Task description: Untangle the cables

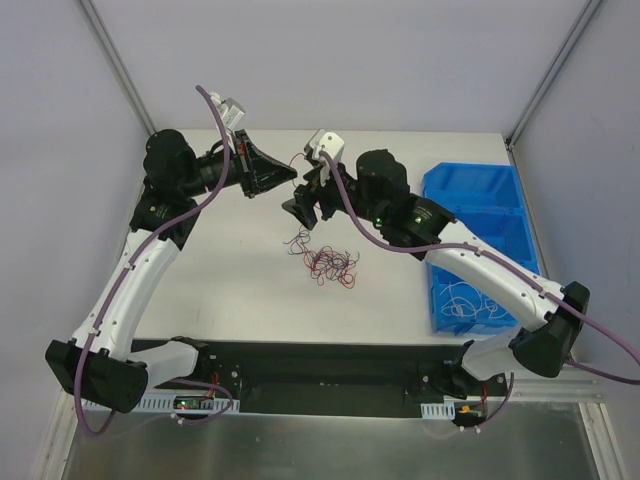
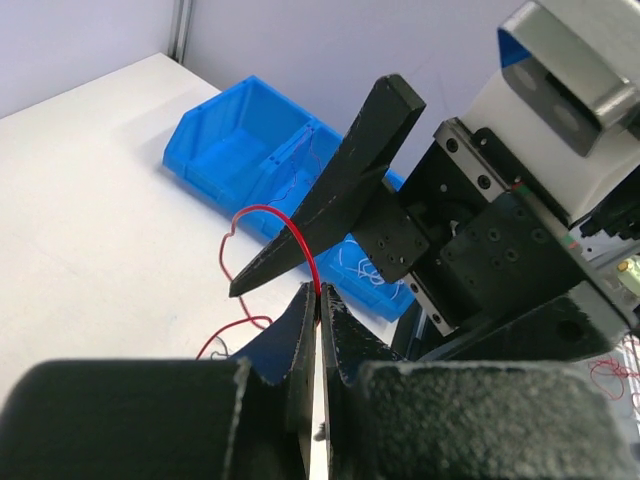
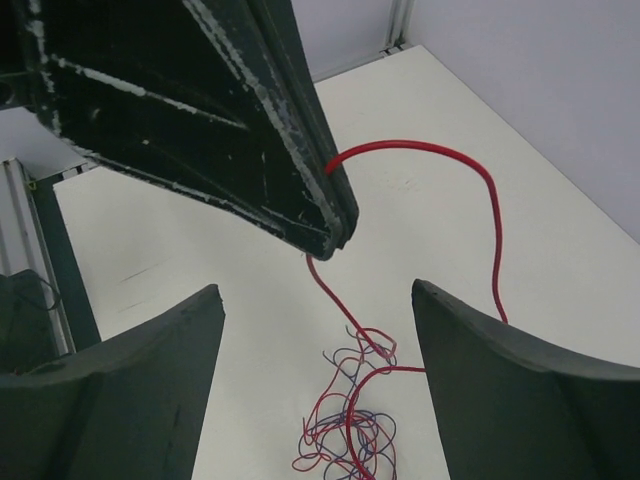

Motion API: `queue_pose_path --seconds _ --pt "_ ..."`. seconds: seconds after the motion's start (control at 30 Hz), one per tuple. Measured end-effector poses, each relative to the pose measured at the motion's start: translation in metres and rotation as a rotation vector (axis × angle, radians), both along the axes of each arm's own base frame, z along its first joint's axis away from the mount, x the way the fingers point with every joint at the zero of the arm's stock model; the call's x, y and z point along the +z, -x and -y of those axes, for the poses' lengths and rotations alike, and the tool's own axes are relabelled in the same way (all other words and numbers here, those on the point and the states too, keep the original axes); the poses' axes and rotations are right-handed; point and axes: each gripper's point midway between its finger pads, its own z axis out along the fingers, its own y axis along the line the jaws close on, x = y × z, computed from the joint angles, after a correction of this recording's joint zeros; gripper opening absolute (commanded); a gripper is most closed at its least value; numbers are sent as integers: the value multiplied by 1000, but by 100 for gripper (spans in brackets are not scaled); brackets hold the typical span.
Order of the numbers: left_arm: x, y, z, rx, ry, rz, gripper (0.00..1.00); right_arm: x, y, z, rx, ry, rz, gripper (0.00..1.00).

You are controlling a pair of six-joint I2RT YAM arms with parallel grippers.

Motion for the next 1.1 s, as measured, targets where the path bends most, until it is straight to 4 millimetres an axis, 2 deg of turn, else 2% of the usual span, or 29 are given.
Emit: queue_pose_path --seconds 0.13,0.17,0.23,0.27,0.37,0.4,0.47,0.57,0.63,0.77,0.87,0.97,1.1 --pt "0 -2 -1 1 12 -15 0 -4 -11 0 -59 2 12 77" --pt "0 -2 -1 0 13 -14 0 -3 -13 1 -69 2 14 81" --pt "-1 -3 -2 0 14 -18 0 -3 -15 3 -86 4 18 96" --pt "-1 -2 -1 -3 15 -17 0 -3 -16 4 -95 4 18 99" --pt "-2 -4 -1 -6 19 -22 0 -7 -17 14 -97 24 -6 100" --pt "-2 -5 -2 -5 21 -23 0 -8 -17 19 -92 28 -19 97" --pt "-3 -8 -1 -6 26 -37 0 -9 -23 33 -75 23 -55 96" --pt "-9 -15 -2 -6 33 -68 0 -6 -34 54 -59 5 -97 96" --pt "-14 -19 -2 -11 34 -91 0 0 -34 59 -31 -7 -111 96" --pt "-19 -22 1 -26 40 -122 0 22 -25 52 70 -61 -118 96" --pt "-20 -22 2 -39 48 -132 0 31 -28 43 117 -84 -125 96" --pt "-18 -21 2 -46 54 -127 0 30 -35 31 148 -97 -143 96" --pt "-17 -19 3 -59 57 -125 0 9 -42 17 174 -81 -194 97"
